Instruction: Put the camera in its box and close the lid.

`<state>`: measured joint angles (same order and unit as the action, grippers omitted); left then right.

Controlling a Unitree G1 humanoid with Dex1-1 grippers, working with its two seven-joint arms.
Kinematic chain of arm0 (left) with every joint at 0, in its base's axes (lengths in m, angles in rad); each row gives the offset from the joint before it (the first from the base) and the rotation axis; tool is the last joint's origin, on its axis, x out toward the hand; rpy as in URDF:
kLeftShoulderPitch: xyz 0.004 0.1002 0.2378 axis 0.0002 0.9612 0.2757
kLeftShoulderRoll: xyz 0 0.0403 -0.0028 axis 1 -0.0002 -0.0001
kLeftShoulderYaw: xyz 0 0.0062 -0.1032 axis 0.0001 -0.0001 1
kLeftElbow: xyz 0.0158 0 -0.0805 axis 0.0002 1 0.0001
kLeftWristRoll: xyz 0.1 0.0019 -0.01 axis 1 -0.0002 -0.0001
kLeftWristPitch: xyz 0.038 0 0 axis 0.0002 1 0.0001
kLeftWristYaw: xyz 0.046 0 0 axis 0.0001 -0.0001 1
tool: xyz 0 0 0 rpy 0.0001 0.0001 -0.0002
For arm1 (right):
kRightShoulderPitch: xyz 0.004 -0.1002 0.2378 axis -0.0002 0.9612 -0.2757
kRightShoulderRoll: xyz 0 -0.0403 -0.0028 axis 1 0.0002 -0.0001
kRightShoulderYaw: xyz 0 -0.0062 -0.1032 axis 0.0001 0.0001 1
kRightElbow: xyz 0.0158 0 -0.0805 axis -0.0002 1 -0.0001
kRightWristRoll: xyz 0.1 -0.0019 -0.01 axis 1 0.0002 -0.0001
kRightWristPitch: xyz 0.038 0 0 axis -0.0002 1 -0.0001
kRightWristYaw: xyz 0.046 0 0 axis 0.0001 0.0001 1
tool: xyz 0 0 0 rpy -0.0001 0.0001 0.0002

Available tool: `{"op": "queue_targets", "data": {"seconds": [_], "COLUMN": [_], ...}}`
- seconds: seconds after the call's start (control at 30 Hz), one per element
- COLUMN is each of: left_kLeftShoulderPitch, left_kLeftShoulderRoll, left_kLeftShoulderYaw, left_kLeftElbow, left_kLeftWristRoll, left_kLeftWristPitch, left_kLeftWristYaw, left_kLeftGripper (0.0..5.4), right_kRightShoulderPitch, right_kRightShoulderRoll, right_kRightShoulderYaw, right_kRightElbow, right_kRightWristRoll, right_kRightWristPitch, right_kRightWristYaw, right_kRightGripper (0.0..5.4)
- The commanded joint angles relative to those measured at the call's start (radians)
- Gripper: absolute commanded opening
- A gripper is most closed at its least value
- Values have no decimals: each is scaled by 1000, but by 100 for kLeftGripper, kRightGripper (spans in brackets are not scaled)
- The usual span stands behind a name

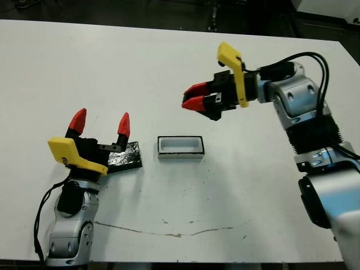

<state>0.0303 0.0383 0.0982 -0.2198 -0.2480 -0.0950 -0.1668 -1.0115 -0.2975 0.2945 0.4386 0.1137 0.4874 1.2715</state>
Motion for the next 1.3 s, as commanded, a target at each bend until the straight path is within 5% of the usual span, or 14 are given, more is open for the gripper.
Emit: {"op": "queue_targets", "data": {"seconds": [0.03, 0.57, 1.3], "left_kLeftShoulderPitch": [-2, 9, 23], "left_kLeftShoulderRoll": [7, 1, -8], "left_kLeftShoulderYaw": [4, 6, -5], "left_kLeftElbow": [-6, -14, -17], "left_kLeftWristRoll": [11, -4, 8], "left_kLeftWristPitch": [0, 4, 6], "left_kLeftWristYaw": [8, 7, 21], "left_kLeftGripper": [540, 540, 540], "right_kRightShoulderPitch": [22, 46, 76], "right_kRightShoulderRoll": [17, 91, 110], "right_kRightShoulderYaw": [21, 61, 76], "right_kRightElbow": [-19, 64, 92], "right_kRightWristRoll": [4, -19, -49], "right_kRightWristPitch": [-2, -102, -100], "right_kRightWristYaw": [-8, -36, -82], "right_kRightGripper": [165, 165, 165]}}
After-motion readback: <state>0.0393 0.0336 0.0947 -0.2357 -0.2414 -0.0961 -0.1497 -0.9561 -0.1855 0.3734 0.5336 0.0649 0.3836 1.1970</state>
